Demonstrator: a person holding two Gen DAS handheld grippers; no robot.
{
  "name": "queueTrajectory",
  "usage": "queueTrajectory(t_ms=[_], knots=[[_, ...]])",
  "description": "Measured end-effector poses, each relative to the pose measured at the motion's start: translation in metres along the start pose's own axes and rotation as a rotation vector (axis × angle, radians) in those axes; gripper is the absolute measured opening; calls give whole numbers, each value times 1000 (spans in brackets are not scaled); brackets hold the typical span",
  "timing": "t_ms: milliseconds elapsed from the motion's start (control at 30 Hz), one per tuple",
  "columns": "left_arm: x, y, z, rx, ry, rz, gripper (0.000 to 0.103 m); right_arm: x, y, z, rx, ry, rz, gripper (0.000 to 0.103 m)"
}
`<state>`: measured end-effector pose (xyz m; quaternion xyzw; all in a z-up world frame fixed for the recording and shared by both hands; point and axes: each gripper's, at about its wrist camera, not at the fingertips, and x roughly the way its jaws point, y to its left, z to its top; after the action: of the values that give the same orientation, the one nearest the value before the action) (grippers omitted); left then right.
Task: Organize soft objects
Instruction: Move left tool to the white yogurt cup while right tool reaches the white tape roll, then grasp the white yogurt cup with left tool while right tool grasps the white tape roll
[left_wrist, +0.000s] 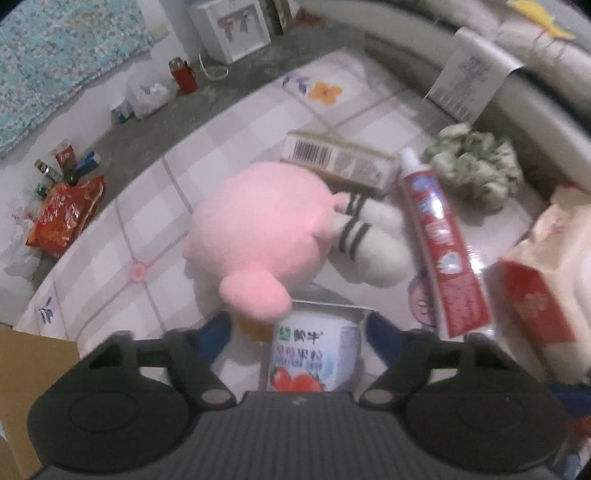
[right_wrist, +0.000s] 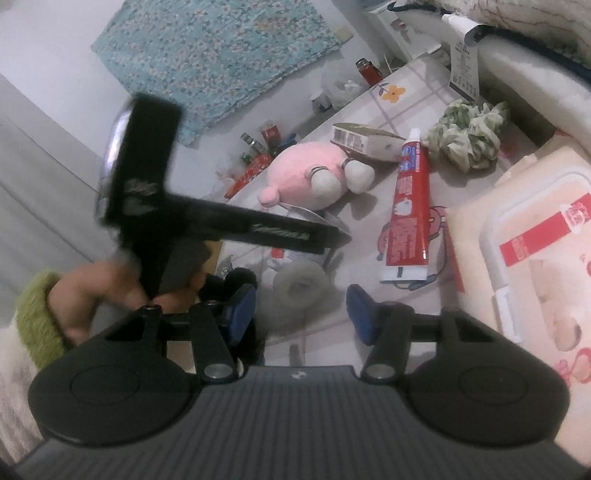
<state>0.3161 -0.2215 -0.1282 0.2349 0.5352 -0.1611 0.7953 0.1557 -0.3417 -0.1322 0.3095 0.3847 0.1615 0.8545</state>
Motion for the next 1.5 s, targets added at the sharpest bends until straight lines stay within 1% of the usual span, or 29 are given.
queueTrajectory(t_ms=[33,67,100,133,300,367,500,567,733,867,1000,1200,1333,1500], knots=[[4,1,0,-8,7,-8,66,0,-1,0,-3,0,1,55],[6,2,2,-19,7,-19,57,-1,-2,0,-2,0,5,55],[6,3,1,-30,2,-32,50,0,-3,0,5,0,7,55],[7,4,0,-40,-3,-37,49,-1,-5,-1,12,-1,11,55],[-7,9,-5,-68,-55,-53,48,-5,-8,-2,15,-10,15,55],[-19,10,-9,-83,-80,-63,48,-5,-9,-2,22,-13,17,55],[-56,14,-24,-96,-168,-89,48,-10,-12,-3,43,-24,16,55],[-72,15,-30,-111,-206,-109,48,-16,-11,-3,43,-44,17,55],[-116,9,-56,-137,-315,-163,48,-39,-4,-4,17,-84,14,55],[-141,-1,-83,-168,-377,-221,48,-60,-1,-11,5,-97,4,55],[-143,-16,-113,-181,-369,-248,48,-83,-5,-22,25,-111,-20,55],[-119,-41,-158,-196,-333,-271,48,-117,-6,-36,36,-143,-42,55],[-109,-54,-187,-184,-361,-251,48,-128,-5,-43,32,-139,-52,55],[-104,-62,-216,-160,-348,-234,48,-135,1,-53,17,-113,-63,55]])
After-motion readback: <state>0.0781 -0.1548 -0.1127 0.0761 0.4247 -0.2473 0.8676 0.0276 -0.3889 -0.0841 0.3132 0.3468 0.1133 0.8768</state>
